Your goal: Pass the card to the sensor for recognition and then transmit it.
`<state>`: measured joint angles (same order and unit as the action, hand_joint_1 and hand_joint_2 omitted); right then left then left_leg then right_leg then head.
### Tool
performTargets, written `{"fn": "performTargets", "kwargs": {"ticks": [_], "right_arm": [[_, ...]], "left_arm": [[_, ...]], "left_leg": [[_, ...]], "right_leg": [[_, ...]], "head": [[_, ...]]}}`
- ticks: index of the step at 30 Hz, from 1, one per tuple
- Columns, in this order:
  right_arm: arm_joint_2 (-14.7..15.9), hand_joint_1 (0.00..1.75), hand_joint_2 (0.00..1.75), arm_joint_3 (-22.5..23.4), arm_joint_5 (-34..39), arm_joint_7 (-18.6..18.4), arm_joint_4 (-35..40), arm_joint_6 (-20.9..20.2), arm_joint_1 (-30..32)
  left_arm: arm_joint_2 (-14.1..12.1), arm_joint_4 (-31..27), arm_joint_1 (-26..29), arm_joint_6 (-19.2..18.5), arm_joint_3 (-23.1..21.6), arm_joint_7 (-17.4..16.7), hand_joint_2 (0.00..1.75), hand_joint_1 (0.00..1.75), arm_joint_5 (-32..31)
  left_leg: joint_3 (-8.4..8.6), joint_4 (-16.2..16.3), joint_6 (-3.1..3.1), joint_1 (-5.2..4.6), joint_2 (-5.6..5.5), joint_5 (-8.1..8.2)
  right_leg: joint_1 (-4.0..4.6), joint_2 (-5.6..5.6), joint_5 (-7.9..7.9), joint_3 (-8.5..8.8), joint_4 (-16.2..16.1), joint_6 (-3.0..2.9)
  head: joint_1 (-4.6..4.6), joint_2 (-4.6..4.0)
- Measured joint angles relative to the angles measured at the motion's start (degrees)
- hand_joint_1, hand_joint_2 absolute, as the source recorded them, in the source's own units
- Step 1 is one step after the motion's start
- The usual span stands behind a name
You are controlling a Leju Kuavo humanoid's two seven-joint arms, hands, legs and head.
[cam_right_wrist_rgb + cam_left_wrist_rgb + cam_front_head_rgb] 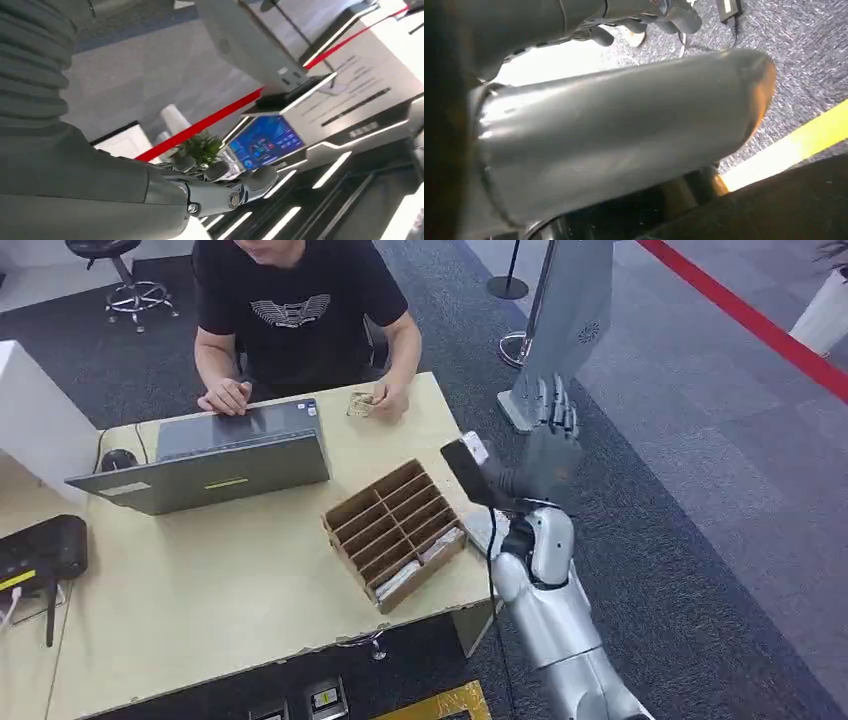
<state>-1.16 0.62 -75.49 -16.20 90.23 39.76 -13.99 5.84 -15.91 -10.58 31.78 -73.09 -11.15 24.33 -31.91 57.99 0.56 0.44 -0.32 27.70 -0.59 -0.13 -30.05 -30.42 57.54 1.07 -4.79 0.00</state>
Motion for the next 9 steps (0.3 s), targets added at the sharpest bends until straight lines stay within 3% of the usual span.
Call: {"fn": "performTargets", "kwargs": {"ticks": [9], "right_arm": [[2.42, 0.00, 1.75, 11.14, 4.76, 4.33, 7.84, 0.02, 4.83]], "left_arm": [[-0.79, 0.00, 1.27, 1.27, 0.20, 0.48, 0.00, 0.00, 0.15]], "left_leg": [[0.00, 0.00, 0.02, 0.01, 0.03, 0.02]], "right_leg": [[0.02, 0.06, 0.00, 0.00, 0.01, 0.00]], "head": [[0.02, 0.00]]}}
